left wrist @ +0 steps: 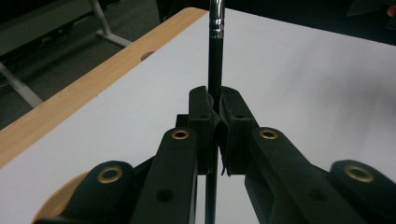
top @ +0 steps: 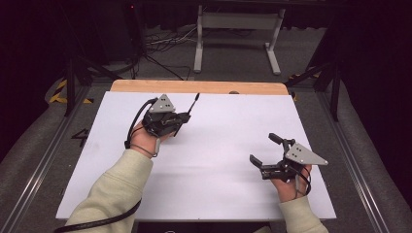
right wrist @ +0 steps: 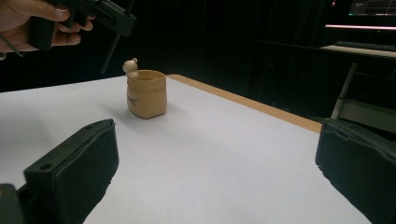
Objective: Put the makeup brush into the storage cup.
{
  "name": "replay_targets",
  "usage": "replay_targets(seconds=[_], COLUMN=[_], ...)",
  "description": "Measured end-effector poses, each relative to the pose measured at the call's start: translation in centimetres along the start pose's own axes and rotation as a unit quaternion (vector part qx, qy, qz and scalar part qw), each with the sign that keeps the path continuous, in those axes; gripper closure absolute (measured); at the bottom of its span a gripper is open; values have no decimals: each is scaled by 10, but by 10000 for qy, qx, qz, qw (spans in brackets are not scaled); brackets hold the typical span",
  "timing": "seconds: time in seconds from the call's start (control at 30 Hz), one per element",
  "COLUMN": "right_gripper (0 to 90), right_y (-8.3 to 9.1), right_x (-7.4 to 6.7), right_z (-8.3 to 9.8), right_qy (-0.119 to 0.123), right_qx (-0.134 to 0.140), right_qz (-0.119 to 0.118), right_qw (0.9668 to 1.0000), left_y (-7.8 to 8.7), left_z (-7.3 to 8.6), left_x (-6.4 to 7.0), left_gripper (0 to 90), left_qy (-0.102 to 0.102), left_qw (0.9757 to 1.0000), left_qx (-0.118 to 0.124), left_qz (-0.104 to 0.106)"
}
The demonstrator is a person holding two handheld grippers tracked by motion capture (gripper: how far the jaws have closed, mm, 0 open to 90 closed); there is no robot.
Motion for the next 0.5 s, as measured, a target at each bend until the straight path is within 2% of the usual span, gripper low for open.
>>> replay_targets(seconds=[0.07, 0.23, 0.3, 0.5], right_gripper=[0, 0, 0, 0], right_y=[0, 1, 1, 2], right_x=[0, 3, 4, 5], right_z=[0, 5, 6, 8], right_qy=[-2, -85, -96, -142], right_qx=[2, -19, -26, -21], right_qz=[0, 14, 30, 29], right_qw=[10000, 10000, 9999, 9999], left_y=[0, 0, -1, -3], left_z=[-3, -9, -11, -16], left_x=[-4, -13, -17, -29], left_gripper=[847, 846, 846, 846], left_qy=[115, 288, 270, 409], left_qw=[9998, 9990, 9988, 9973], left_qx=[132, 282, 322, 462], left_qz=[-49, -181, -266, -391])
Point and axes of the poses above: each handheld gripper's, and its own axes: y roughly backward along the jaws, z roughly out of its underside, x roughly to its right, the point moved 10 cm from there along -y, roughly forward along the jaws, and after that the axes turned 12 degrees about y, right-handed, at the moved point
